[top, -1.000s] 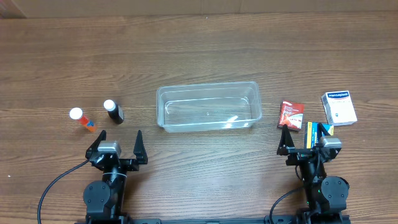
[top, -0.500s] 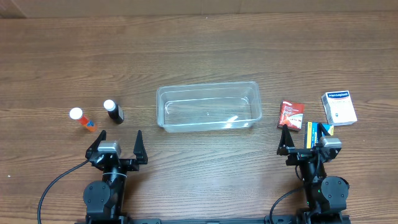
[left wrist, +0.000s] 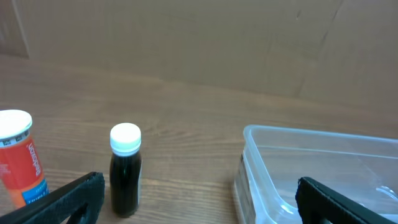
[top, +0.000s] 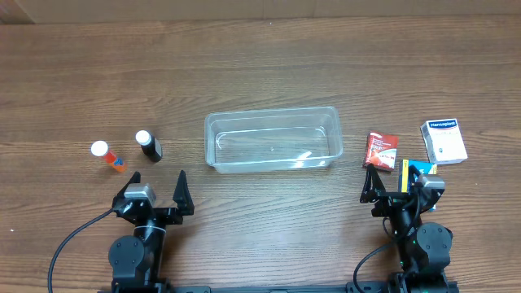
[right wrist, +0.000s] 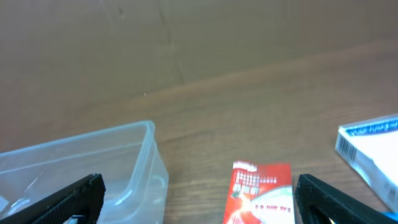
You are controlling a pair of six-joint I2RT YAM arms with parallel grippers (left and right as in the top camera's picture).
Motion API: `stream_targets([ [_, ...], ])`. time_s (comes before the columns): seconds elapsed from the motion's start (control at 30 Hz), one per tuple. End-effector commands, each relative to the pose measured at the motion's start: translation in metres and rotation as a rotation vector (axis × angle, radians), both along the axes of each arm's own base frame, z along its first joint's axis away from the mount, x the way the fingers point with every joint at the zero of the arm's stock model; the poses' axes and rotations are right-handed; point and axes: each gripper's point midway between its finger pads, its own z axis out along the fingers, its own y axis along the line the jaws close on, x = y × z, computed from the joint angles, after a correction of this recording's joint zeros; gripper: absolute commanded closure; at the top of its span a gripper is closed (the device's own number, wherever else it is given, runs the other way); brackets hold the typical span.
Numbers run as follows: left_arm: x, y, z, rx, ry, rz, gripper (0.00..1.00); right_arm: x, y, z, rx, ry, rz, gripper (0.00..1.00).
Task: Pack container
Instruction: 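Move left gripper to the black bottle and grasp it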
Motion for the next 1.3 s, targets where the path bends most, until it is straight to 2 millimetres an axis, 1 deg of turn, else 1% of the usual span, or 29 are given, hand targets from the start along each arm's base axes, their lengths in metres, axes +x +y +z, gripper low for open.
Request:
stream_targets([
  [0.0,-0.013,-0.002,0.043,-0.057,-0.022,-0.007,0.00,-0.001,0.003,0.033,0.072,-0.012,0.005,0.00],
  [0.13,-0.027,-0.001,0.085,-0.057,0.016,-0.002,0.00,-0.004,0.007,0.073,0.078,0.079,0.026,0.00],
  [0.17,-0.029,-0.001,0.097,-0.053,0.050,-0.001,0.00,-0.004,0.007,0.086,0.076,0.117,0.025,0.00],
  [0.27,-0.024,-0.001,0.120,-0.053,0.183,0.001,0.00,-0.002,0.007,0.115,0.071,0.225,0.020,0.00],
  [0.3,-0.021,-0.001,0.125,-0.040,0.247,-0.001,0.00,0.000,0.008,0.121,0.067,0.299,0.017,0.00],
  [0.37,-0.014,-0.001,0.133,-0.030,0.383,-0.003,0.00,0.002,0.008,0.122,0.052,0.427,0.015,0.00],
  [0.4,-0.012,-0.001,0.136,-0.031,0.448,-0.002,0.00,0.000,0.007,0.119,0.048,0.524,0.010,0.00],
  [0.43,-0.009,-0.001,0.136,-0.034,0.558,-0.001,0.00,-0.002,0.007,0.113,0.038,0.626,0.007,0.00],
  [0.53,-0.008,0.000,0.133,-0.023,0.777,0.000,0.00,-0.004,0.006,0.106,-0.006,0.829,0.019,0.00],
  [0.6,-0.006,0.000,0.126,-0.027,0.894,0.000,0.00,-0.003,0.003,0.098,-0.060,0.921,0.024,0.00],
  [0.67,0.002,0.005,0.116,0.000,0.943,0.017,0.00,0.001,0.002,0.091,-0.069,0.951,0.021,0.00],
  [0.77,0.016,0.029,0.102,0.068,0.993,0.138,0.00,0.004,0.002,0.089,-0.069,0.955,0.021,0.00],
  [0.8,0.021,0.036,0.095,0.076,1.022,0.163,0.00,0.004,0.002,0.089,-0.069,0.954,0.021,0.00],
  [0.9,0.038,0.052,0.062,0.063,1.144,0.194,0.00,0.005,0.002,0.089,-0.069,0.952,0.021,0.00],
  [0.93,0.043,0.054,0.054,0.068,1.168,0.184,0.00,0.005,0.002,0.089,-0.069,0.952,0.021,0.00],
  [1.0,0.062,0.057,0.027,0.092,1.232,0.152,0.00,0.005,0.002,0.089,-0.069,0.952,0.021,0.00],
  [1.03,0.068,0.056,0.020,0.098,1.245,0.136,0.00,0.005,0.002,0.089,-0.069,0.953,0.021,0.00],
  [1.07,0.081,0.056,0.005,0.101,1.260,0.114,0.00,0.005,0.002,0.089,-0.069,0.952,0.021,0.00],
  [1.2,0.105,0.054,-0.019,0.097,1.258,0.085,0.00,0.005,0.002,0.089,-0.069,0.953,0.021,0.00],
  [1.27,0.113,0.055,-0.030,0.097,1.265,0.084,0.00,0.005,0.002,0.089,-0.069,0.954,0.021,0.00],
])
